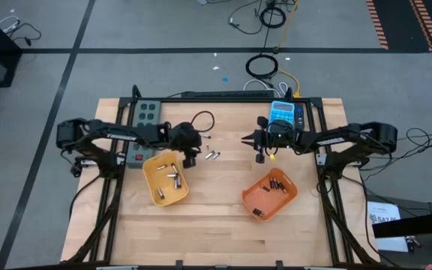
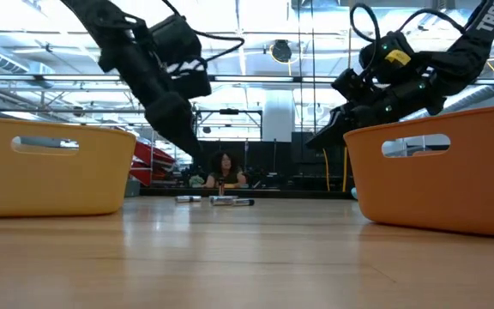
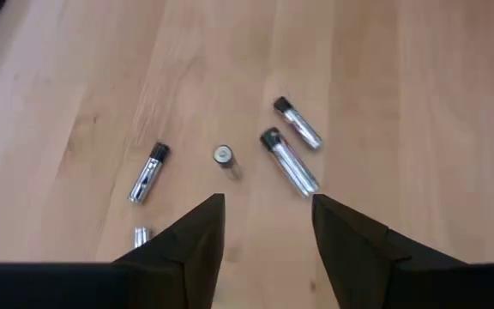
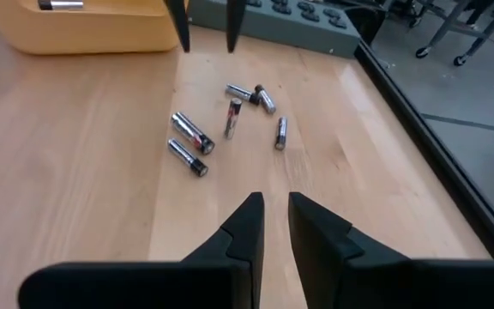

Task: Sort batteries
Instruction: Put the silver battery into the yellow bin

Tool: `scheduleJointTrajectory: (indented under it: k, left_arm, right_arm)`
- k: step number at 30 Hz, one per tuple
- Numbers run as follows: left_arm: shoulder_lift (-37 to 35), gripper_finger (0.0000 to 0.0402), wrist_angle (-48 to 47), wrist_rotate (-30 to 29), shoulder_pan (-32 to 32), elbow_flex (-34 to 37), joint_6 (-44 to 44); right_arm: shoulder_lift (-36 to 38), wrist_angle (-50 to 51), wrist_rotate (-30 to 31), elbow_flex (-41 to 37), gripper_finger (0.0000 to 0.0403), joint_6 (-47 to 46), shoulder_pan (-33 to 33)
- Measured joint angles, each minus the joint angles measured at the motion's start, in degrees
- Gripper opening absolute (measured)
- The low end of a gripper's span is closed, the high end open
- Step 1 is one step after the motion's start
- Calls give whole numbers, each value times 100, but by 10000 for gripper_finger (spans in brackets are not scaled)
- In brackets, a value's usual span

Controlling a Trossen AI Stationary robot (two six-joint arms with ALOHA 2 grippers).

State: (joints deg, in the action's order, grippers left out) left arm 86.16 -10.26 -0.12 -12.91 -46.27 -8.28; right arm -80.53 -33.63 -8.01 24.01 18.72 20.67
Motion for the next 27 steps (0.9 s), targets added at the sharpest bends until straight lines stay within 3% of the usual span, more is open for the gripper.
scheduleJointTrajectory:
  k: [7, 14, 27]
  left_arm:
    - [483, 212, 607, 240, -314, 1, 42]
    - [876, 212, 1001, 992, -597, 3, 184]
    - [1585, 196, 1936, 1043, -620, 5, 39]
  right_arm:
    - [-493, -545, -120, 0, 47, 2, 0]
    - [-636, -653, -133, 0, 47, 4, 68]
    - [-632, -644, -133, 0, 47, 2, 107]
